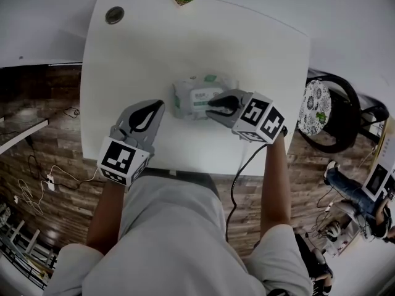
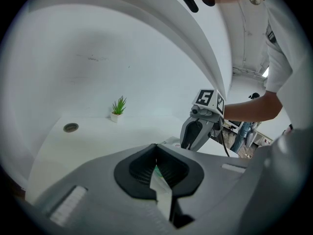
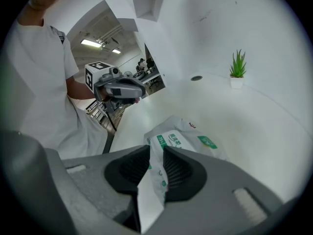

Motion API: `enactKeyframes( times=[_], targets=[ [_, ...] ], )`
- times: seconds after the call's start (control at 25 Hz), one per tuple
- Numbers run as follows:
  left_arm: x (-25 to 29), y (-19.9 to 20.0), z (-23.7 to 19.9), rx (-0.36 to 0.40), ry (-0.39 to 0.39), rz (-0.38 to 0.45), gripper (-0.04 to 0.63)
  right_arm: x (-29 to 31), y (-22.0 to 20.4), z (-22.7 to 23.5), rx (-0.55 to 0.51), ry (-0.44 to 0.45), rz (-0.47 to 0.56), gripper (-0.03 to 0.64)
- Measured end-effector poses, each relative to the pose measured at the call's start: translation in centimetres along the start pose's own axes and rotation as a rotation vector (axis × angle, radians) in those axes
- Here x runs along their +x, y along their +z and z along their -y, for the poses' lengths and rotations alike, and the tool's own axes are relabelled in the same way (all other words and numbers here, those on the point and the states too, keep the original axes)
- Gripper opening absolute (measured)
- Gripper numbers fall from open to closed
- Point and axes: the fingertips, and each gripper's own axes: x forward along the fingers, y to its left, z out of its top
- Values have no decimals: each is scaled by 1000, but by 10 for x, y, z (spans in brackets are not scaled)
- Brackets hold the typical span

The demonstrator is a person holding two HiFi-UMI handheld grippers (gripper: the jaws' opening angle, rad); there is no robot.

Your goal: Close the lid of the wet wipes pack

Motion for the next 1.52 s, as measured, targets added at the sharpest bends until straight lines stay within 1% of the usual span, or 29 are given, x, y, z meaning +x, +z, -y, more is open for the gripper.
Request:
enactKeyframes(
  times=[0.28,0.52,0.88,1.12,1.28,1.4,1.52],
  targets=[
    [1,1,7,7,-9,3,0,7,-8,2,23,-63,19,93],
    [0,0,11,9,-10,3,0,18,-15,1,-12,-131,-78,94],
    [-2,0,16,7,-7,10,0,22,-17,2,-19,-197,-89,94],
    [-3,0,18,12,-10,14,0,23,-19,3,-28,-229,-132,92],
    [-7,4,18,19,-10,21,0,22,-17,2,-26,-244,-91,93],
    [-11,8,15,24,-6,30,0,19,-18,3,-36,-297,-71,92],
    [-17,10,13,28,-5,37,0,15,-15,-1,-15,-332,-23,92]
  ],
)
